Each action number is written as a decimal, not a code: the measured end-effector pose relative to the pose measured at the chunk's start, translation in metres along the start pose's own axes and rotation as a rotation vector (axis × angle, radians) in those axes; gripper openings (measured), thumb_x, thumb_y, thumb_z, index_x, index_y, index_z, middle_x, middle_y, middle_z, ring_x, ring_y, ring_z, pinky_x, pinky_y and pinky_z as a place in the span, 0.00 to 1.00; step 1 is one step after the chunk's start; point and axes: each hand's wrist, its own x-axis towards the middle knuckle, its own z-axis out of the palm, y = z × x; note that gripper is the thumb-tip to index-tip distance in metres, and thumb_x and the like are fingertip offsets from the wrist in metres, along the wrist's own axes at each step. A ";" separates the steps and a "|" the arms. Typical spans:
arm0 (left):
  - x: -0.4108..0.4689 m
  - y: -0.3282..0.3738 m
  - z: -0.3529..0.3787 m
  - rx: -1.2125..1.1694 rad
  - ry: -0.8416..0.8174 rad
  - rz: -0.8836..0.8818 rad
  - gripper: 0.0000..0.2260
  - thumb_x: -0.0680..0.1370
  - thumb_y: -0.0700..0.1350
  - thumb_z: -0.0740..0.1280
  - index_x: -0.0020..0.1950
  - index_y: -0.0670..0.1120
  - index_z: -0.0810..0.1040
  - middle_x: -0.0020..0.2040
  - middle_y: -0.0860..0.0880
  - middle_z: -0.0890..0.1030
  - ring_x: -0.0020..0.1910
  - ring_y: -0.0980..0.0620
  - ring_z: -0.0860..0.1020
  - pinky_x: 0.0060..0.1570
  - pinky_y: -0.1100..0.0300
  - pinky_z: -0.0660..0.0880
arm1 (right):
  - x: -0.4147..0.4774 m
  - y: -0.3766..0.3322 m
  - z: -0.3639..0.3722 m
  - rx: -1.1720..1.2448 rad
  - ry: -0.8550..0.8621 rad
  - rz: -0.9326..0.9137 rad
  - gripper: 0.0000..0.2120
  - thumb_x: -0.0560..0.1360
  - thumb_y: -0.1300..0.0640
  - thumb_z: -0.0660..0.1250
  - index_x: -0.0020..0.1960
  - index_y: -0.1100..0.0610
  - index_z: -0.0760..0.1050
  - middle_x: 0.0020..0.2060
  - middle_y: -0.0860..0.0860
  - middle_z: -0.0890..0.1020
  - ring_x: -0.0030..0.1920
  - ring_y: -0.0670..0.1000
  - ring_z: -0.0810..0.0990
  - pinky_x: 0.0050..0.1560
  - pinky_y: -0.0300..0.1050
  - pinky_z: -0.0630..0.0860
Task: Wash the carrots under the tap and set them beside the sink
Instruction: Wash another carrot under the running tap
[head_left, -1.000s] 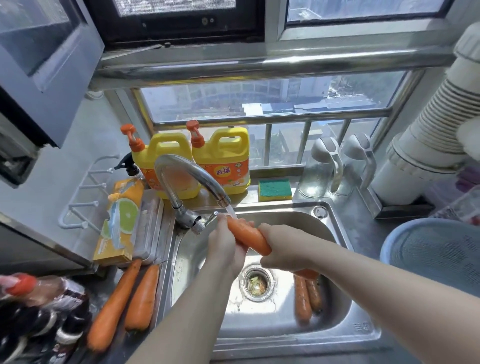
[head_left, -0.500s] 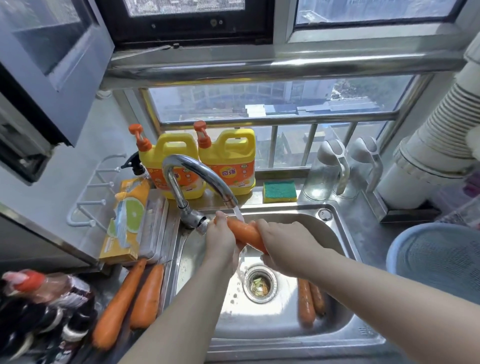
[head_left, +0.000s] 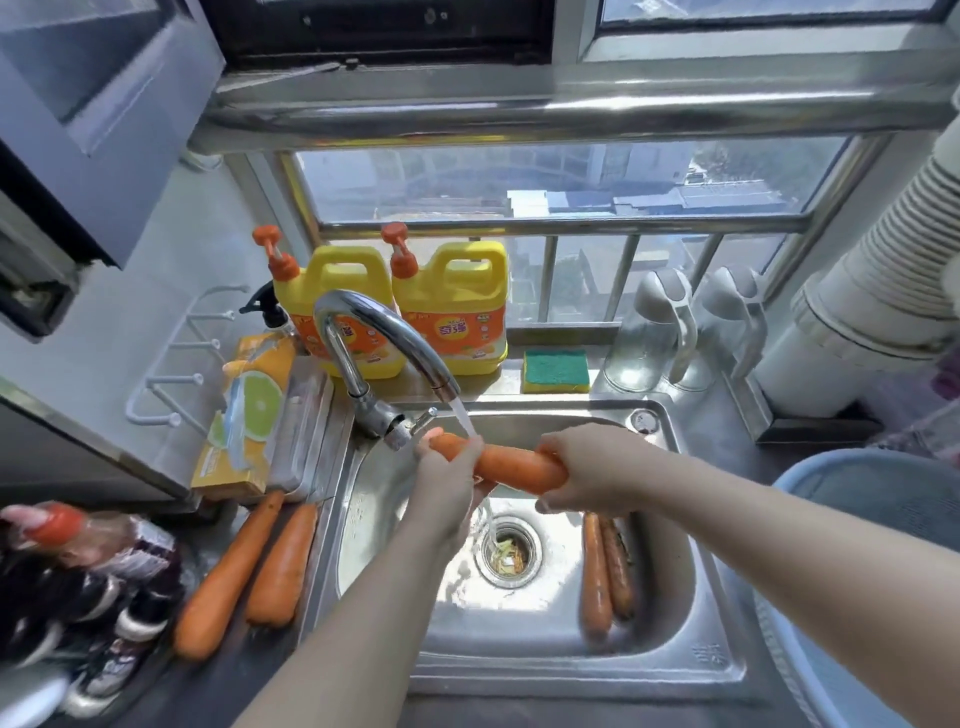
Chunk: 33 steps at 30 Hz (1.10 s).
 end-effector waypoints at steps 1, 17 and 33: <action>0.001 0.001 0.003 0.008 0.053 0.001 0.22 0.83 0.39 0.64 0.76 0.45 0.60 0.62 0.38 0.73 0.51 0.46 0.78 0.43 0.52 0.80 | -0.001 -0.003 0.003 -0.051 0.063 -0.005 0.16 0.71 0.42 0.72 0.53 0.46 0.72 0.46 0.48 0.81 0.48 0.54 0.81 0.43 0.46 0.74; -0.008 -0.014 0.000 -0.157 -0.153 0.081 0.41 0.81 0.34 0.65 0.82 0.56 0.43 0.74 0.40 0.70 0.65 0.43 0.78 0.60 0.49 0.79 | 0.013 0.010 -0.006 0.755 -0.119 0.049 0.15 0.74 0.53 0.75 0.53 0.63 0.78 0.35 0.55 0.80 0.31 0.52 0.79 0.34 0.44 0.80; 0.000 0.016 -0.005 -0.187 0.009 -0.164 0.20 0.84 0.55 0.58 0.69 0.42 0.72 0.64 0.40 0.79 0.56 0.37 0.82 0.55 0.40 0.81 | 0.012 -0.012 -0.015 0.748 -0.098 0.061 0.13 0.75 0.53 0.73 0.52 0.62 0.78 0.38 0.54 0.81 0.26 0.46 0.79 0.29 0.39 0.76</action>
